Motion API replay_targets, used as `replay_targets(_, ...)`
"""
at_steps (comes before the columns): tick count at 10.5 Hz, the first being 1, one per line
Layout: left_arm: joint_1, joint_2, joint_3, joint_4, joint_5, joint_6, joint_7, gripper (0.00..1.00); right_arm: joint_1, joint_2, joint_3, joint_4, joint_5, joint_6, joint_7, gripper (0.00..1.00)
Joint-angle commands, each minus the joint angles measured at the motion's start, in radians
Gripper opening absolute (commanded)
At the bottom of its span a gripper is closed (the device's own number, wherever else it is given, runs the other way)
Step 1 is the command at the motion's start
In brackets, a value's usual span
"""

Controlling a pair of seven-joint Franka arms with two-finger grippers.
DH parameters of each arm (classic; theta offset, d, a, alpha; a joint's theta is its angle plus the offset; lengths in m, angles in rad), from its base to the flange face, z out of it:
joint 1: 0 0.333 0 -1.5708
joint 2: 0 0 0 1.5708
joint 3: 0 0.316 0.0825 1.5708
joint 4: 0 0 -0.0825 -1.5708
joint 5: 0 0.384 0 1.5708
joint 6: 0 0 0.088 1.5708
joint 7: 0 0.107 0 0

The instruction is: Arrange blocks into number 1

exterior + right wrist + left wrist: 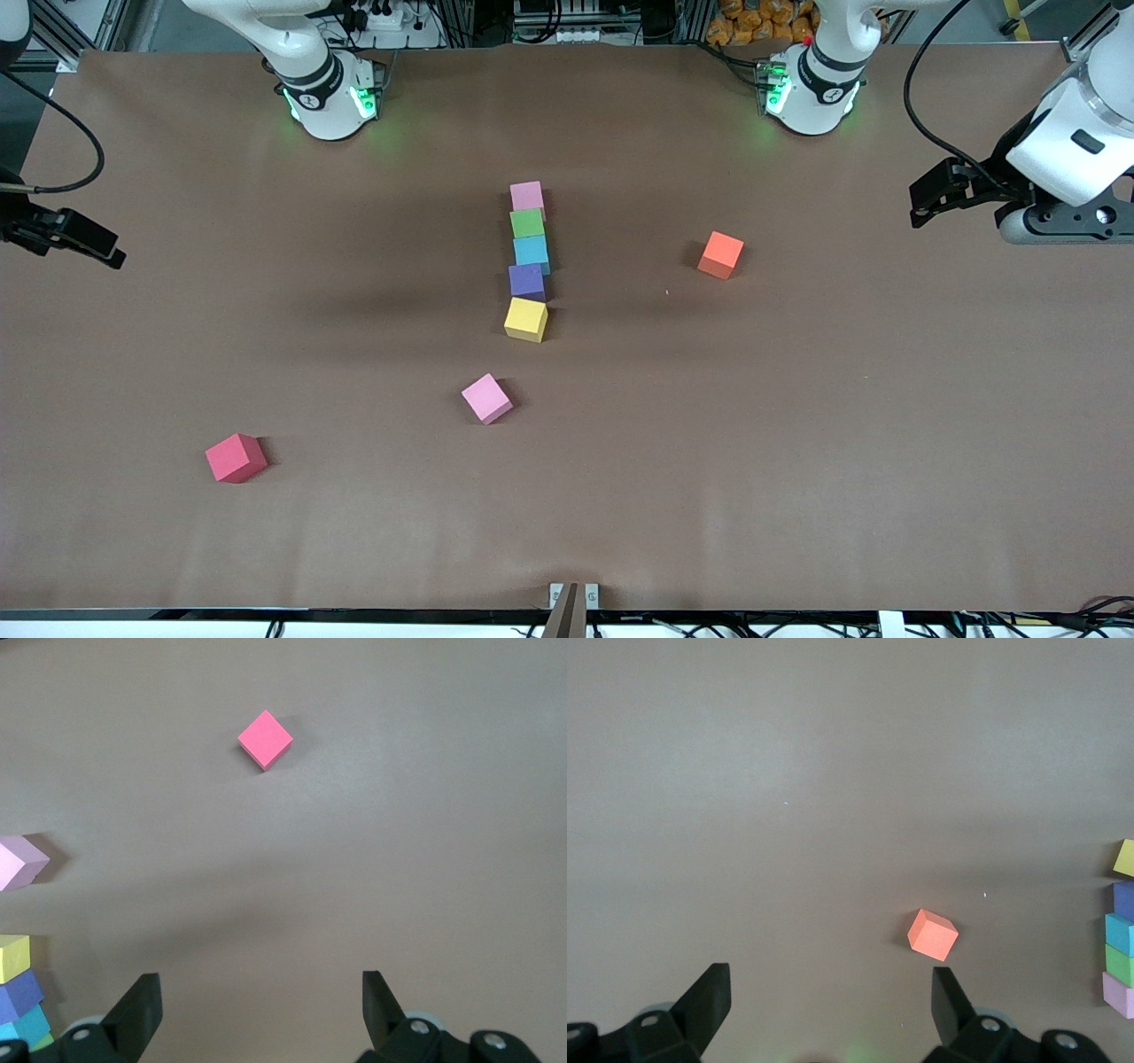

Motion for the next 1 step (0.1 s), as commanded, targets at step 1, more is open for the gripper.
replay_targets(1, 0.003, -0.011, -0.003, 0.009, 0.018, -0.023, 0.022, 1.0, 0.004, -0.003, 0.008, -0.001, -0.012, -0.001, -0.007, 1.0)
